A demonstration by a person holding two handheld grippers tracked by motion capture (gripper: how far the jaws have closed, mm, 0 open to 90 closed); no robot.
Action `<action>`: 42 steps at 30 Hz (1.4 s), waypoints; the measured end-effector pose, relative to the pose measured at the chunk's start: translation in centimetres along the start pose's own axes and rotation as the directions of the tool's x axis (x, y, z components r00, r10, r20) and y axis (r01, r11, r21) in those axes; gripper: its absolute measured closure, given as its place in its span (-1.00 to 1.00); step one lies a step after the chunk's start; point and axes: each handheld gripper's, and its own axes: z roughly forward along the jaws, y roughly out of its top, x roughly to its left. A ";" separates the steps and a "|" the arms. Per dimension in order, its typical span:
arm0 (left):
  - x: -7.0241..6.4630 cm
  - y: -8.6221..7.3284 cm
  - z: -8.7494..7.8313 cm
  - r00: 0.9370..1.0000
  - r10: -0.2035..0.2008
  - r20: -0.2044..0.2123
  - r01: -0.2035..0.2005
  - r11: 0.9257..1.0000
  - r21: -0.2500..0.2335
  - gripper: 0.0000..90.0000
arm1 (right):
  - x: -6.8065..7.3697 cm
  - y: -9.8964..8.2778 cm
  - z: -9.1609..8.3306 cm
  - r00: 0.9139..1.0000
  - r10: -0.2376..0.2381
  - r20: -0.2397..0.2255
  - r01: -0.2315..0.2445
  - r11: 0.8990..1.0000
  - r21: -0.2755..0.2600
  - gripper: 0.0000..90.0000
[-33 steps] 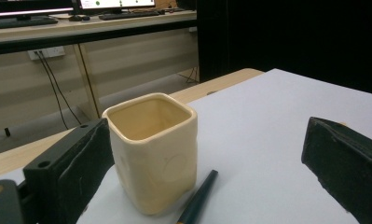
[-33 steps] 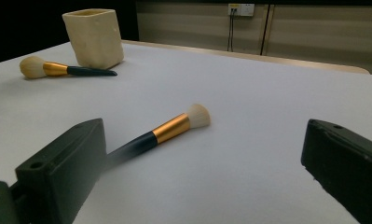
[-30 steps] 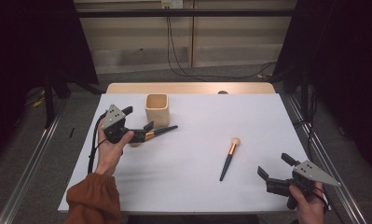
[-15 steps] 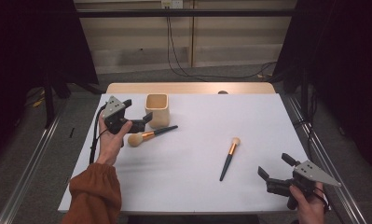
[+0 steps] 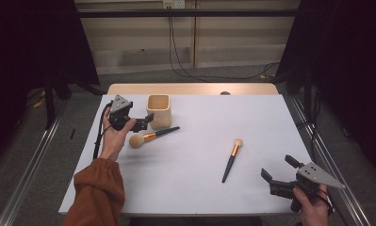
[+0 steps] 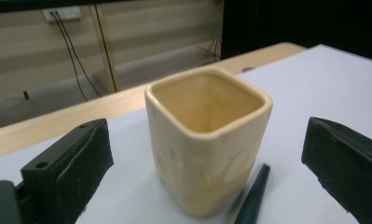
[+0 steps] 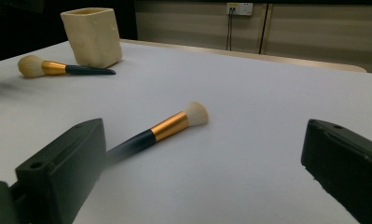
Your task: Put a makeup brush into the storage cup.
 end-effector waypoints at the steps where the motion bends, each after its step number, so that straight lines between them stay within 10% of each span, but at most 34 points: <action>1: 0.0 0.1 0.0 1.000 0.001 0.000 -0.001 1.000 0.024 -0.96 | 0.0 0.0 0.0 1.000 0.002 0.000 -0.002 1.000 0.000 -1.00; 6: 0.1 0.5 0.0 0.999 0.035 0.017 -0.036 0.993 0.109 -0.96 | 0.0 0.0 0.0 1.000 -0.002 -0.002 0.002 1.000 0.002 -1.00; 13: 0.3 1.5 0.3 0.994 0.076 0.074 -0.092 0.963 0.254 -0.90 | 0.0 0.0 0.1 1.000 -0.005 -0.002 0.005 1.000 0.009 -1.00; 28: -0.2 2.2 2.0 0.972 0.137 0.192 -0.214 0.850 0.481 -0.88 | 0.0 -0.1 0.1 1.000 -0.006 -0.007 0.006 1.000 0.019 -1.00; 35: -0.5 2.4 2.6 0.955 0.119 0.272 -0.258 0.784 0.565 -0.85 | 0.0 -0.1 0.2 1.000 -0.007 -0.008 0.007 1.000 0.021 -1.00; 37: -0.5 2.2 2.9 0.957 0.082 0.278 -0.235 0.782 0.577 -0.85 | 0.0 -0.1 0.1 1.000 -0.009 -0.009 0.009 1.000 0.022 -1.00; 38: -0.3 2.2 3.0 0.953 0.088 0.291 -0.252 0.763 0.595 -0.85 | 0.0 -0.1 0.1 1.000 -0.009 -0.009 0.009 1.000 0.021 -1.00; 42: -0.3 2.1 3.4 0.951 0.085 0.297 -0.260 0.739 0.622 -0.85 | 0.0 -0.1 0.1 1.000 -0.006 -0.008 0.006 1.000 0.022 -1.00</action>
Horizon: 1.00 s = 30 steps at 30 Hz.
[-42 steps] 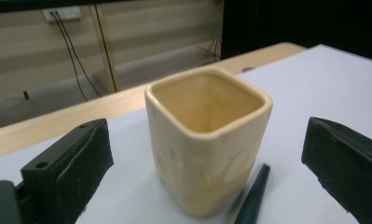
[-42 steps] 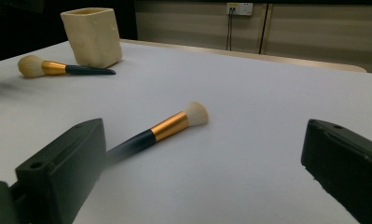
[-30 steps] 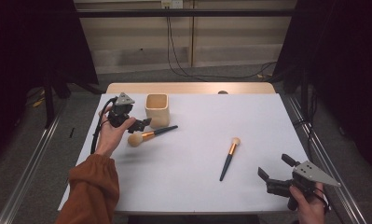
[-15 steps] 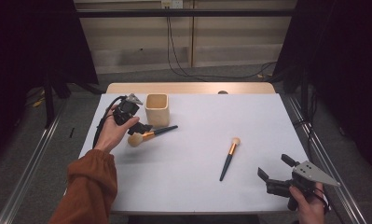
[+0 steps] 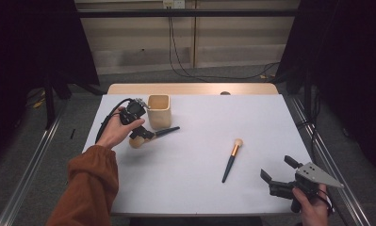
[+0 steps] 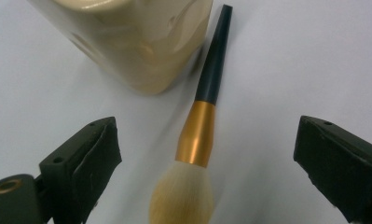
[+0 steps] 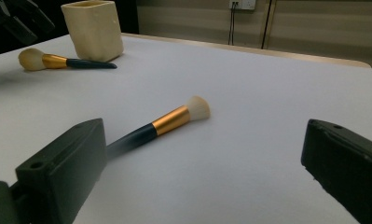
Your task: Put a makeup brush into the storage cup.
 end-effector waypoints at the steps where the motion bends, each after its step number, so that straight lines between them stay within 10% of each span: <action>1: 0.0 0.0 0.1 1.000 0.000 0.003 0.000 1.000 0.010 -0.85 | 0.0 0.0 0.0 1.000 0.000 0.000 0.000 1.000 0.000 -1.00; 11: 0.4 0.2 1.5 0.999 0.040 0.009 -0.041 0.993 0.109 -0.84 | 0.0 0.0 0.0 1.000 -0.001 0.001 0.001 1.000 0.001 -1.00; 30: 0.6 0.6 2.9 0.996 0.088 0.028 -0.091 0.986 0.139 -0.45 | 0.0 -0.1 -0.1 1.000 -0.004 0.004 0.004 1.000 0.006 -1.00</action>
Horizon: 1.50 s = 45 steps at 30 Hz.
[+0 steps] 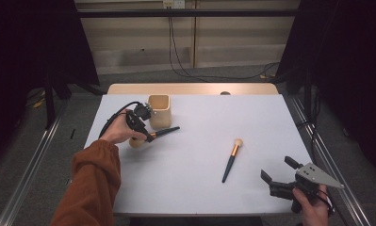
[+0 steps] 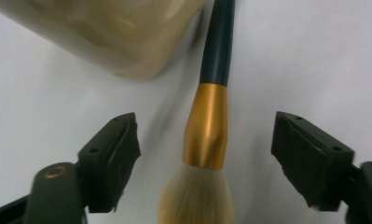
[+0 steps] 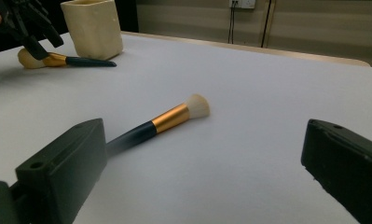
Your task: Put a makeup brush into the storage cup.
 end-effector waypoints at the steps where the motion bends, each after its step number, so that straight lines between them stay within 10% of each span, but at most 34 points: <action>1: 0.0 0.0 0.1 1.000 -0.003 0.000 0.003 1.000 -0.002 -0.43 | 0.0 0.0 0.0 1.000 0.000 -0.001 0.000 1.000 -0.001 -1.00; 45: 0.1 0.1 1.6 0.999 0.038 0.015 -0.039 0.997 0.072 0.47 | 0.0 -0.1 0.0 1.000 0.004 -0.004 -0.004 1.000 0.005 -1.00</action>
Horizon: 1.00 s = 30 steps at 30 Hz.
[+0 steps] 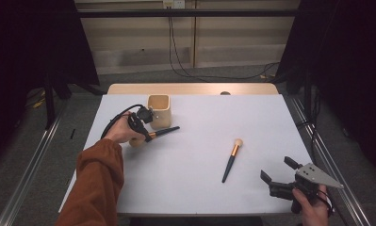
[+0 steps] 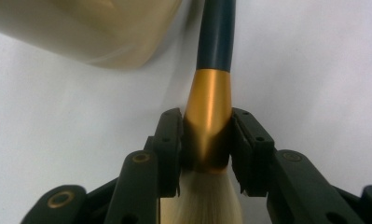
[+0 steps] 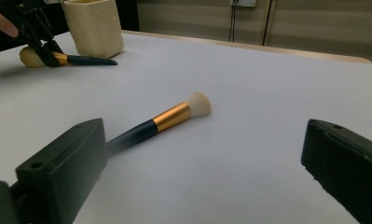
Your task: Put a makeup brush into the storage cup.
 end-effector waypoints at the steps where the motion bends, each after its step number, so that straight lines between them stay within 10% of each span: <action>1: -0.1 0.0 0.0 1.000 -0.002 -0.007 0.002 1.000 -0.002 0.47 | 0.0 0.0 0.0 1.000 0.001 0.001 -0.001 1.000 0.000 -1.00; 30: -0.3 -0.4 -0.7 0.996 -0.067 0.066 0.070 0.997 -0.040 0.49 | 0.0 0.0 0.0 1.000 0.003 0.003 -0.003 1.000 -0.002 -1.00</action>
